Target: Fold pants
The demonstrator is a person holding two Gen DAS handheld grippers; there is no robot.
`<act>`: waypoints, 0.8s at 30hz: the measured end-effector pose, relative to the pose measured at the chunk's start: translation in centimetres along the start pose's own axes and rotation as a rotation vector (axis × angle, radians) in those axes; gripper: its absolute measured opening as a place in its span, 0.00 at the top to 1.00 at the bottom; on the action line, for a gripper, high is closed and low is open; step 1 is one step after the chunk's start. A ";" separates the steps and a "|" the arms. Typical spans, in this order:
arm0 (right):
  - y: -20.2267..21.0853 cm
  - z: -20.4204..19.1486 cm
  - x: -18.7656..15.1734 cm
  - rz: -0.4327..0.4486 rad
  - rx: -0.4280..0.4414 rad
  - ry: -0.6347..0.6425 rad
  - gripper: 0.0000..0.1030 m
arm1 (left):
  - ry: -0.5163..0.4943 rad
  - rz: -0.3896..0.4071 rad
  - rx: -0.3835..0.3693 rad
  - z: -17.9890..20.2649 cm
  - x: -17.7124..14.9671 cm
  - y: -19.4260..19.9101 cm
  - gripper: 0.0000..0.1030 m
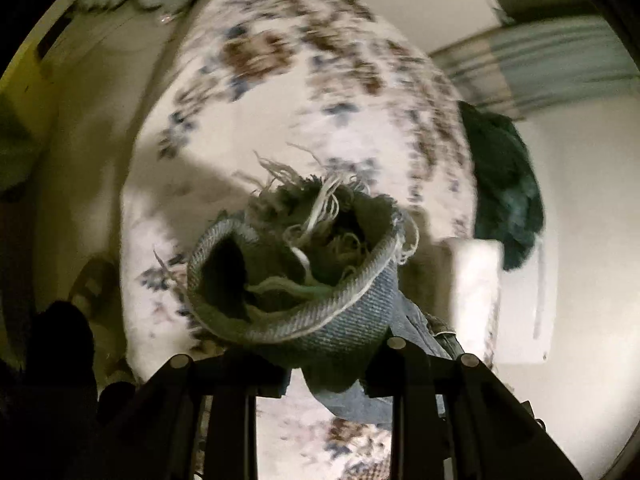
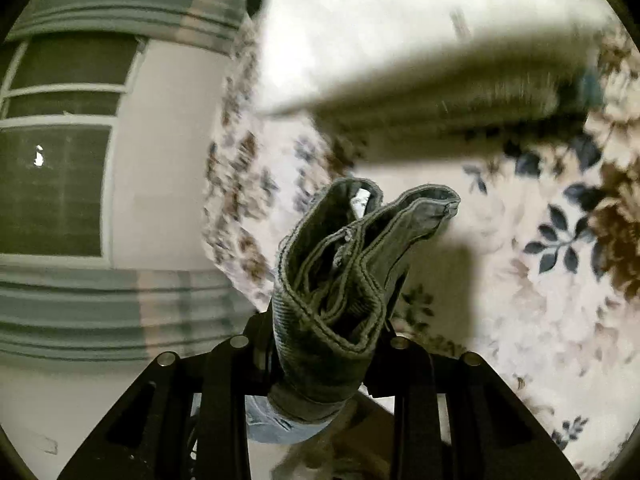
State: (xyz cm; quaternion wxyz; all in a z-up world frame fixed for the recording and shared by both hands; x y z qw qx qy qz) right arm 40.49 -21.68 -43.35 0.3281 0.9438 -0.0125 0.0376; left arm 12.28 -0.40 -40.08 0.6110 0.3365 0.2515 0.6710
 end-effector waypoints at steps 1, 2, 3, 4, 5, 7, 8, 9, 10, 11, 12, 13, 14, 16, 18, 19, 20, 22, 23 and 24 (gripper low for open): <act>1.7 -1.4 0.7 0.027 0.010 0.008 0.68 | -0.020 -0.002 -0.021 2.2 0.4 0.7 0.79; 3.6 -3.0 1.6 0.059 0.024 0.016 0.68 | -0.033 -0.003 -0.039 3.5 0.7 1.2 0.79; 5.2 -4.3 2.5 0.087 0.039 0.020 0.68 | -0.072 -0.002 -0.067 6.5 1.4 1.8 0.79; 6.7 -5.6 3.7 0.117 0.051 0.023 0.68 | -0.098 -0.002 -0.094 8.8 1.9 2.0 0.79; 8.5 -6.8 5.1 0.154 0.063 0.018 0.68 | -0.115 -0.004 -0.116 10.5 2.3 2.0 0.79; 11.3 -8.5 7.8 0.219 0.083 0.009 0.68 | -0.180 -0.011 -0.169 15.7 3.5 1.7 0.79; 12.8 -9.2 9.2 0.257 0.088 0.005 0.68 | -0.206 -0.018 -0.202 18.1 3.9 1.3 0.79; 14.0 -9.9 10.9 0.296 0.094 -0.006 0.68 | -0.243 -0.024 -0.232 20.9 4.3 0.6 0.79; 14.7 -10.4 12.6 0.333 0.096 -0.014 0.68 | -0.282 -0.033 -0.263 23.8 4.7 -0.6 0.79; 15.7 -10.7 14.4 0.378 0.091 -0.021 0.68 | -0.300 -0.040 -0.280 25.3 5.0 -1.4 0.79; 16.4 -10.9 16.0 0.413 0.086 -0.023 0.68 | -0.333 -0.056 -0.304 27.8 5.3 -3.1 0.79; 17.0 -10.8 17.4 0.449 0.074 -0.023 0.68 | -0.366 -0.075 -0.325 30.1 5.5 -4.9 0.79; 17.5 -10.5 18.8 0.490 0.059 -0.033 0.68 | -0.384 -0.089 -0.339 31.3 5.6 -6.2 0.79; 18.0 -9.6 20.9 0.545 0.038 -0.055 0.68 | -0.441 -0.127 -0.360 34.2 5.5 -10.2 0.79; 17.5 -6.8 22.5 0.603 0.010 -0.088 0.68 | -0.511 -0.176 -0.358 35.9 4.7 -15.1 0.79; 16.7 -5.0 22.9 0.608 -0.008 -0.117 0.68 | -0.543 -0.209 -0.350 35.9 4.0 -17.8 0.79; 15.9 -3.0 22.9 0.611 -0.032 -0.139 0.68 | -0.568 -0.233 -0.334 35.7 3.3 -19.6 0.79; 13.4 1.0 22.2 0.602 -0.059 -0.209 0.68 | -0.624 -0.289 -0.272 33.9 1.9 -24.0 0.79; 11.9 3.4 21.5 0.586 -0.077 -0.262 0.68 | -0.647 -0.323 -0.215 32.2 1.0 -26.7 0.79; 10.7 4.8 20.7 0.578 -0.079 -0.287 0.68 | -0.650 -0.344 -0.186 30.9 0.6 -28.0 0.79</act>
Point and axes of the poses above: each gripper's, at about its wrist camera, not at the fingertips, and y roughly against the way its jaws point, z to its right, x to its top, the point moved 5 cm from there along -y, roughly the way its jaws point, and after that the axes turned 5 degrees about z, right-handed, at the moved point
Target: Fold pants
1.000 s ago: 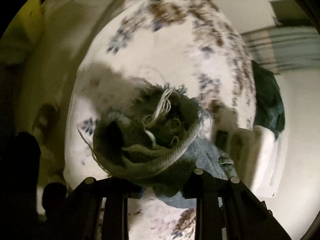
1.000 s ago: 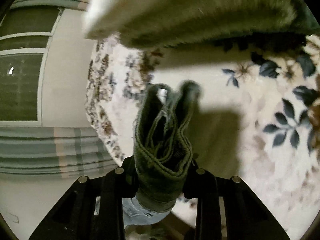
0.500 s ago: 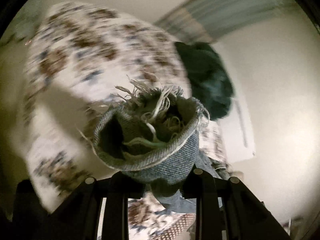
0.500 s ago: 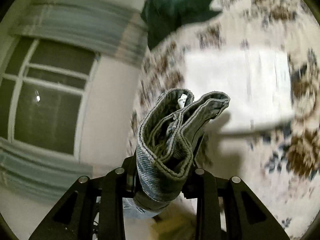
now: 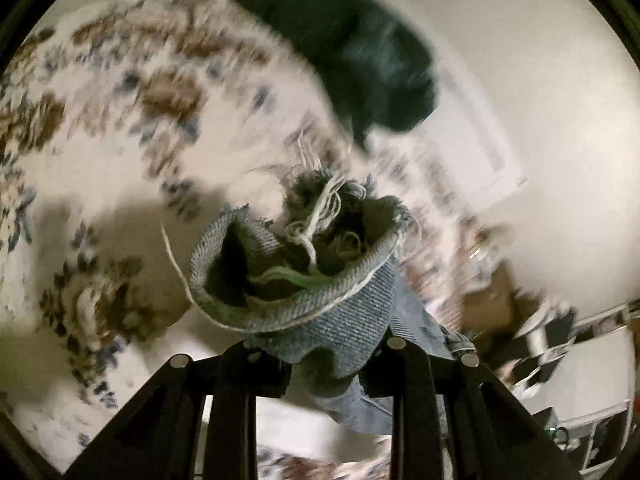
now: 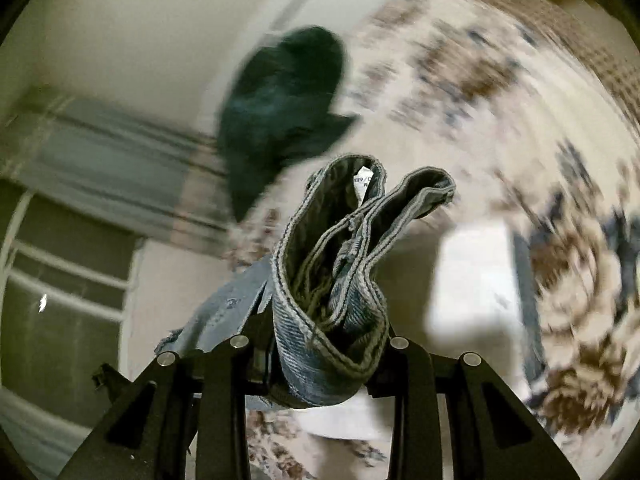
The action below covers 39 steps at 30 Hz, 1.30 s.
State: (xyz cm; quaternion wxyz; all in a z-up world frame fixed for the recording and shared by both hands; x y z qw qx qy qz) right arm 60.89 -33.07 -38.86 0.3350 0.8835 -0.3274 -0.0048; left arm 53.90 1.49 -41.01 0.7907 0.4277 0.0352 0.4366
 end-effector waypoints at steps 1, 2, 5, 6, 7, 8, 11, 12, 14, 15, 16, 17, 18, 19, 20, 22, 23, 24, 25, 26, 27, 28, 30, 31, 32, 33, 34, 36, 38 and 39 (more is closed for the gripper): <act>-0.7 1.4 -0.8 -0.003 -0.022 -0.016 0.68 | 0.003 -0.035 0.023 -1.6 -1.0 -1.4 0.79; -1.2 2.7 -1.7 -0.007 -0.047 -0.024 0.68 | 0.005 -0.056 0.037 -2.4 -1.8 -2.1 0.79; -1.4 4.8 -3.1 0.000 -0.050 -0.064 0.68 | -0.008 -0.091 0.055 -3.1 -3.6 -2.8 0.78; -1.4 4.9 -3.4 -0.002 -0.051 -0.064 0.68 | -0.019 -0.101 0.061 -3.1 -3.9 -2.8 0.77; -1.6 5.5 -3.7 -0.002 -0.057 -0.059 0.68 | -0.022 -0.110 0.064 -3.2 -4.2 -2.8 0.75; -1.5 5.4 -3.9 -0.001 -0.066 -0.046 0.68 | -0.026 -0.114 0.067 -3.1 -4.2 -2.7 0.75; -1.1 5.6 -4.7 -0.008 -0.086 -0.026 0.67 | -0.051 -0.142 0.080 -2.8 -4.2 -2.1 0.75; -0.8 5.6 -4.8 -0.005 -0.089 -0.022 0.67 | -0.054 -0.146 0.076 -2.8 -4.2 -1.9 0.75; -0.2 5.2 -5.2 -0.003 -0.095 -0.020 0.67 | -0.058 -0.151 0.071 -2.9 -4.2 -1.4 0.75; 0.2 5.1 -5.5 -0.001 -0.097 -0.020 0.67 | -0.056 -0.154 0.067 -3.0 -4.2 -1.2 0.75; 0.7 4.8 -5.5 0.004 -0.098 -0.020 0.67 | -0.058 -0.156 0.063 -2.9 -4.4 -0.8 0.75; 1.0 4.4 -5.6 0.006 -0.100 -0.008 0.67 | -0.067 -0.157 0.064 -2.9 -4.5 -0.6 0.75; 1.3 4.3 -5.7 0.006 -0.107 0.002 0.67 | -0.080 -0.158 0.062 -2.7 -4.6 -0.2 0.74; 1.3 4.4 -5.7 0.004 -0.111 0.001 0.67 | -0.093 -0.158 0.061 -2.6 -4.9 0.2 0.74; 1.4 4.5 -5.8 -0.002 -0.118 -0.007 0.67 | -0.105 -0.158 0.061 -2.6 -5.0 0.4 0.74; 1.3 5.0 -6.0 -0.017 -0.138 -0.011 0.65 | -0.139 -0.159 0.075 -2.5 -5.3 0.5 0.71; 1.1 5.3 -6.2 -0.036 -0.165 -0.009 0.59 | -0.155 -0.162 0.090 -2.5 -5.3 0.4 0.70; 1.0 5.5 -6.4 -0.056 -0.196 -0.010 0.52 | -0.178 -0.165 0.118 -2.5 -5.3 0.3 0.65; 0.9 5.8 -6.6 -0.072 -0.227 -0.012 0.50 | -0.199 -0.169 0.145 -2.6 -5.3 0.2 0.53; 0.9 6.0 -6.7 -0.081 -0.253 -0.010 0.43 | -0.229 -0.169 0.176 -2.5 -5.1 0.3 0.45; 1.1 6.1 -6.8 -0.083 -0.281 -0.003 0.39 | -0.246 -0.161 0.185 -2.4 -5.0 0.5 0.29; 1.4 6.1 -6.9 -0.073 -0.311 0.013 0.36 | -0.264 -0.147 0.194 -2.4 -4.7 0.8 0.22; 2.7 5.5 -6.7 -0.039 -0.371 0.078 0.19 | -0.328 -0.109 0.220 -1.7 -4.2 1.7 0.22; 3.3 5.0 -6.7 -0.020 -0.423 0.125 0.13 | -0.359 -0.095 0.232 -1.4 -4.1 2.2 0.22; 3.9 4.4 -6.7 -0.002 -0.473 0.170 0.05 | -0.398 -0.076 0.251 -1.0 -3.9 2.6 0.21; 4.5 3.7 -6.8 0.017 -0.520 0.220 0.04 | -0.453 -0.053 0.280 -0.4 -3.8 3.3 0.19; 5.0 2.9 -7.0 0.038 -0.572 0.273 0.04 | -0.485 -0.038 0.296 -0.1 -3.7 3.6 0.16; 6.1 1.3 -7.5 0.078 -0.677 0.372 0.03 | -0.568 -0.002 0.338 1.0 -3.8 4.7 0.13; 7.2 -0.3 -8.3 0.110 -0.744 0.435 0.00 | -0.626 0.018 0.366 1.9 -3.9 5.6 0.13; 7.9 -1.1 -8.6 0.125 -0.764 0.449 0.00 | -0.653 0.025 0.376 2.3 -4.1 6.2 0.13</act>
Point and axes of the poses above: each gripper's, at about its wrist camera, not at the fingertips, and y roughly against the way its jaws point, z to its right, x to its top, the point moved 5 cm from there along -y, roughly the way its jaws point, and after that the axes turned 5 degrees about z, right-handed, at the moved point
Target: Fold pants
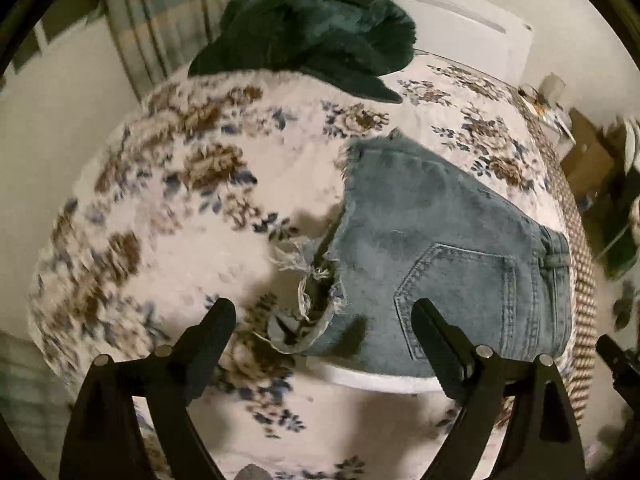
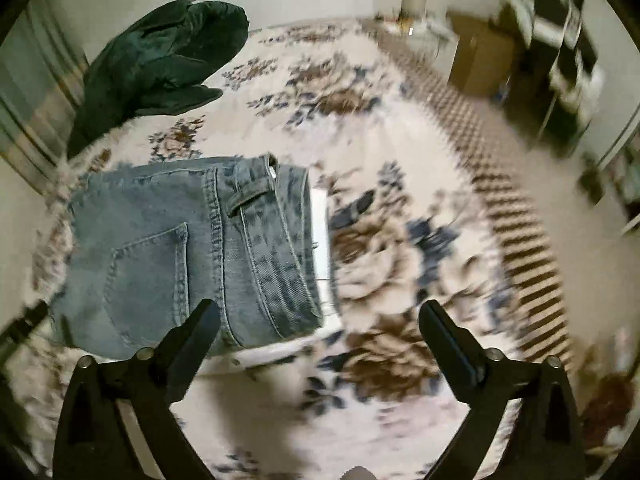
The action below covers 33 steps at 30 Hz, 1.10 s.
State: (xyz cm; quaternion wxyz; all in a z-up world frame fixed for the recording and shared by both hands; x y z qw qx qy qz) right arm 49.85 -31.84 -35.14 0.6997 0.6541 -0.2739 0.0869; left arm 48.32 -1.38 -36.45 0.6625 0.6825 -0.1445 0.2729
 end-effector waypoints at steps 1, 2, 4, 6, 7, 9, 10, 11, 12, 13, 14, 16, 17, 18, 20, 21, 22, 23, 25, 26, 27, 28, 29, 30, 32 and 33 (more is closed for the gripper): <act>1.1 -0.2 0.1 0.016 -0.014 0.006 0.00 | -0.018 0.006 0.012 0.0 0.0 0.5 0.13; 2.3 -0.4 0.0 0.031 -0.027 0.009 0.00 | -0.039 0.015 0.022 0.1 0.0 1.3 0.13; 4.3 -0.6 -0.2 0.052 -0.030 0.005 0.00 | -0.061 0.033 0.036 0.1 0.0 2.8 0.13; 6.8 -0.7 -0.3 0.082 -0.034 0.010 0.00 | -0.078 0.062 0.043 0.0 -0.1 5.0 0.13; 8.0 -0.8 -0.4 0.097 -0.031 0.014 0.00 | -0.085 0.074 0.045 0.0 -0.2 5.9 0.13; 10.4 -1.1 -0.8 0.124 -0.021 0.019 0.00 | -0.098 0.105 0.050 0.0 -0.4 8.2 0.13; 12.0 -1.2 -1.1 0.143 -0.015 0.024 0.00 | -0.100 0.120 0.047 0.0 -0.5 9.5 0.13; 13.1 -1.3 -1.2 0.157 -0.016 0.031 0.00 | -0.100 0.135 0.047 -0.1 -0.8 10.8 0.13; 14.6 -1.3 -1.5 0.176 -0.013 0.042 0.00 | -0.102 0.147 0.047 -0.1 -0.9 11.7 0.13; 15.7 -1.4 -1.6 0.190 -0.007 0.051 0.00 | -0.105 0.161 0.046 -0.1 -1.2 13.1 0.13; 17.2 -1.3 -2.0 0.208 -0.002 0.061 0.00 | -0.105 0.168 0.045 -0.1 -1.4 13.9 0.13; 20.4 -1.2 -2.8 0.244 0.011 0.076 0.00 | -0.103 0.191 0.040 -0.2 -2.0 16.4 0.13; 21.8 -1.2 -3.1 0.257 0.014 0.081 0.00 | -0.101 0.204 0.039 -0.2 -2.3 17.7 0.13; 23.2 -1.0 -3.5 0.272 0.019 0.086 0.00 | -0.097 0.224 0.036 -0.3 -2.8 19.5 0.13; 26.5 -0.6 -4.4 0.302 0.035 0.093 0.00 | -0.093 0.248 0.030 -0.5 -3.6 22.1 0.13; 28.4 -0.3 -5.1 0.319 0.044 0.093 0.00 | -0.089 0.261 0.029 -0.6 -4.0 23.4 0.13; 29.6 -0.1 -5.5 0.329 0.048 0.094 0.00 | -0.087 0.273 0.027 -0.7 -4.4 24.6 0.13; 31.2 0.2 -6.1 0.342 0.056 0.096 0.00 | -0.082 0.284 0.024 -0.8 -4.8 25.9 0.13; 34.1 0.6 -7.2 0.361 0.071 0.098 0.00 | -0.076 0.299 0.019 -1.0 -5.6 27.8 0.13; 35.7 0.9 -7.8 0.374 0.078 0.100 0.00 | -0.073 0.308 0.016 -1.1 -6.0 28.9 0.13; 37.1 1.1 -8.4 0.385 0.083 0.103 0.00 | -0.071 0.319 0.017 -1.2 -6.5 30.3 0.13; 38.7 1.3 -9.1 0.396 0.091 0.108 0.00 | -0.070 0.325 0.014 -1.3 -6.7 31.0 0.13; 39.9 1.4 -9.6 0.406 0.095 0.109 0.00 | -0.069 0.333 0.009 -1.5 -7.1 32.0 0.13; 41.1 1.6 -10.1 0.416 0.099 0.110 0.00 | -0.069 0.338 0.006 -1.6 -7.5 32.8 0.13; 43.5 1.8 -11.2 0.428 0.108 0.111 0.00 | -0.074 0.353 0.002 -1.7 -8.1 34.4 0.13; 44.7 2.0 -11.7 0.436 0.111 0.109 0.00 | -0.074 0.359 0.001 -1.9 -8.4 35.0 0.13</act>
Point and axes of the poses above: each gripper's, at about its wrist camera, not at the fingertips, and y roughly against the way its jaws point, z to its right, x to its top, the point moved 5 cm from there along -y, roughly the way its jaws point, and after that the axes turned 5 degrees about z, right-handed, at the moved point
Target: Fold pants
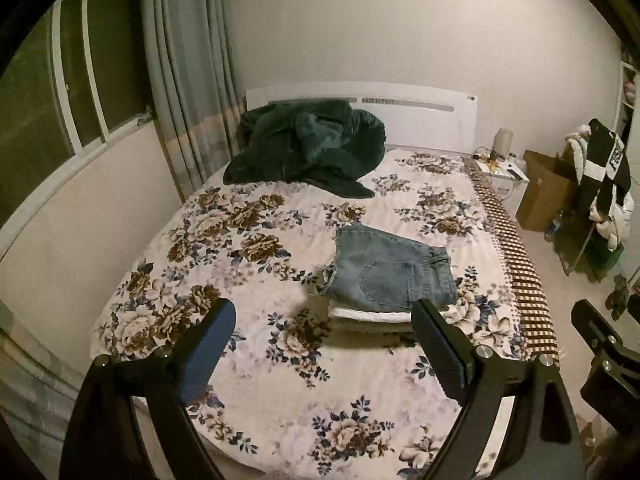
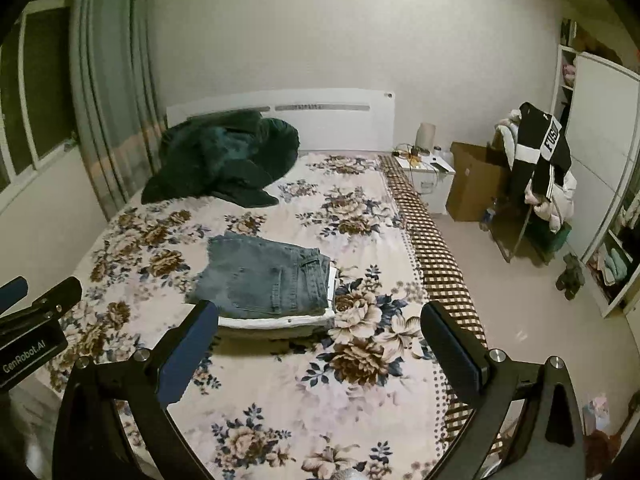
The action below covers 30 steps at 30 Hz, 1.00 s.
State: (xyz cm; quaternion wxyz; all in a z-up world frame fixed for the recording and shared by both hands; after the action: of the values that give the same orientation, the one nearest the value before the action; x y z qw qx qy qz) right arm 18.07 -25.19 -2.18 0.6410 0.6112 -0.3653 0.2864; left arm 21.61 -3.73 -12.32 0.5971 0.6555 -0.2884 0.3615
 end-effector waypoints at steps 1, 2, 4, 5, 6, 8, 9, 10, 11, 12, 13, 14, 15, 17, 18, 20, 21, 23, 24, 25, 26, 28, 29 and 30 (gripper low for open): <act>0.8 0.0 0.1 0.008 -0.004 0.000 0.00 | 0.000 0.003 -0.001 -0.1 -0.1 0.5 0.13; 2.0 -0.1 0.1 0.019 -0.009 0.002 0.00 | 0.002 0.005 -0.006 -0.3 -0.2 1.1 0.13; 3.5 -0.2 0.2 0.028 -0.014 0.006 0.00 | 0.006 0.005 -0.018 -0.7 -0.5 2.1 0.13; 4.2 -0.2 0.3 0.030 -0.016 0.004 0.00 | 0.006 0.004 -0.024 -0.9 -0.6 2.2 0.12; 5.1 -0.3 0.2 0.031 -0.017 0.002 0.00 | 0.009 0.002 -0.034 -1.1 -0.6 2.5 0.06; 6.1 -0.5 0.2 0.032 -0.022 0.001 0.00 | 0.008 0.007 -0.040 -1.3 -0.8 3.2 0.02; 6.5 -0.6 0.2 0.030 -0.027 0.001 0.00 | 0.002 0.009 -0.041 -1.5 -0.7 3.4 0.02; 7.0 -0.7 0.0 0.026 -0.024 -0.002 0.00 | -0.001 0.009 -0.043 -1.6 -0.8 3.7 0.02; 7.4 -0.8 0.0 0.024 -0.021 -0.007 0.00 | -0.003 0.010 -0.043 -1.7 -0.9 3.9 0.02; 7.1 -0.8 0.1 0.025 -0.021 -0.007 0.00 | -0.003 0.012 -0.043 -1.9 -0.8 3.9 0.02; 7.5 -0.9 0.0 0.028 -0.026 -0.004 0.00 | -0.001 0.013 -0.044 -2.1 -0.9 4.1 0.02; 7.7 -1.0 -0.1 0.028 -0.025 -0.003 0.00 | 0.000 0.012 -0.044 -2.1 -0.9 4.1 0.02; 7.4 -1.1 -0.1 0.025 -0.022 -0.003 0.00 | 0.002 0.012 -0.046 -2.2 -0.9 4.2 0.02; 7.6 -1.3 -0.2 0.027 -0.020 -0.003 0.00 | 0.003 0.015 -0.044 -2.3 -0.9 4.2 0.02; 7.6 -1.4 -0.3 0.027 -0.020 0.000 0.00 | 0.005 0.019 -0.041 -2.5 -0.9 4.3 0.02; 7.7 -1.5 -0.4 0.026 -0.020 0.000 0.00 | 0.008 0.018 -0.041 -2.7 -1.0 4.6 0.02; 7.8 -1.7 -0.4 0.026 -0.019 0.001 0.00 | 0.010 0.015 -0.042 -2.7 -1.0 4.6 0.02; 8.0 -2.0 -0.6 0.024 -0.016 0.004 0.00 | 0.012 0.011 -0.042 -2.7 -1.1 4.8 0.02; 7.9 -2.1 -0.6 0.023 -0.013 0.004 0.00 | 0.012 0.012 -0.040 -2.7 -1.1 4.9 0.02; 8.0 -2.2 -0.6 0.023 -0.011 0.005 0.00 | 0.012 0.011 -0.040 -2.8 -1.0 4.9 0.02; 8.1 -2.4 -0.7 0.021 -0.009 0.008 0.00 | 0.012 0.010 -0.040 -2.8 -1.1 5.1 0.02; 7.8 -2.7 -0.6 0.017 -0.002 0.015 0.00 | 0.011 0.008 -0.035 -2.8 -1.1 5.0 0.02; 7.7 -2.7 -0.6 0.017 -0.001 0.018 0.00 | 0.012 0.007 -0.036 -2.9 -1.2 5.1 0.02; 7.7 -2.8 -0.6 0.016 0.001 0.015 0.00 | 0.012 0.007 -0.034 -2.9 -1.2 5.2 0.02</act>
State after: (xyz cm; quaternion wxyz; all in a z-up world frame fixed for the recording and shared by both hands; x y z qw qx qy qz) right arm 11.80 -21.69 1.74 0.6413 0.6063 -0.3652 0.2963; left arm 16.35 -1.51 -10.27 0.6086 0.6421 -0.2931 0.3624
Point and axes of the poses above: each gripper's, at about its wrist camera, not at the fingertips, and y roughly against the way its jaws point, z to its right, x to its top, the point moved 5 cm from there along -y, roughly the way its jaws point, and after that the axes turned 5 degrees about z, right-handed, at the moved point
